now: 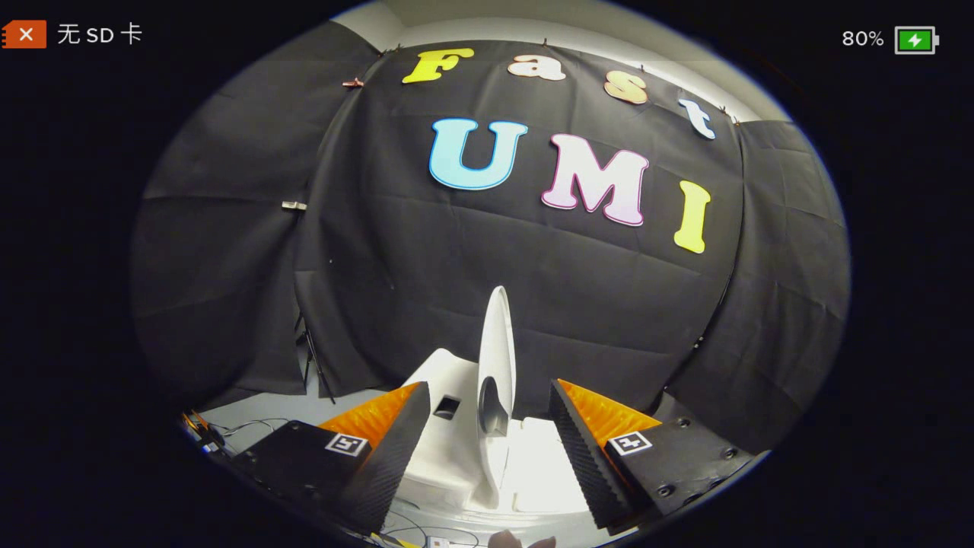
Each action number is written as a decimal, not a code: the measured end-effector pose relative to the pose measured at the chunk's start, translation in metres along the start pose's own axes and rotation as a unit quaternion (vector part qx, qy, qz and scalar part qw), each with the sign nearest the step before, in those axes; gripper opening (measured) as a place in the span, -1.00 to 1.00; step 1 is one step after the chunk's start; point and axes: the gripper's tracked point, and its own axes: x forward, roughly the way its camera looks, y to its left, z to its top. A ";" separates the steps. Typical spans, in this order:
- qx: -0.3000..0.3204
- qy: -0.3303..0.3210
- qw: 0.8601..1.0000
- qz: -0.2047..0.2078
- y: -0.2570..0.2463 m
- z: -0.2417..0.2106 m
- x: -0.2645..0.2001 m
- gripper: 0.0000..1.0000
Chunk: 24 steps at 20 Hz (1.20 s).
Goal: Open the toilet lid.
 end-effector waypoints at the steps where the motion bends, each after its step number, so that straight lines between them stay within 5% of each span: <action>1: 0.003 -0.004 1.000 0.002 -0.001 0.007 -0.001 0.98; 10: 0.031 -0.039 0.999 0.005 -0.039 0.056 -0.028 0.98; 24: 0.091 -0.072 0.993 -0.033 -0.182 0.088 -0.060 0.97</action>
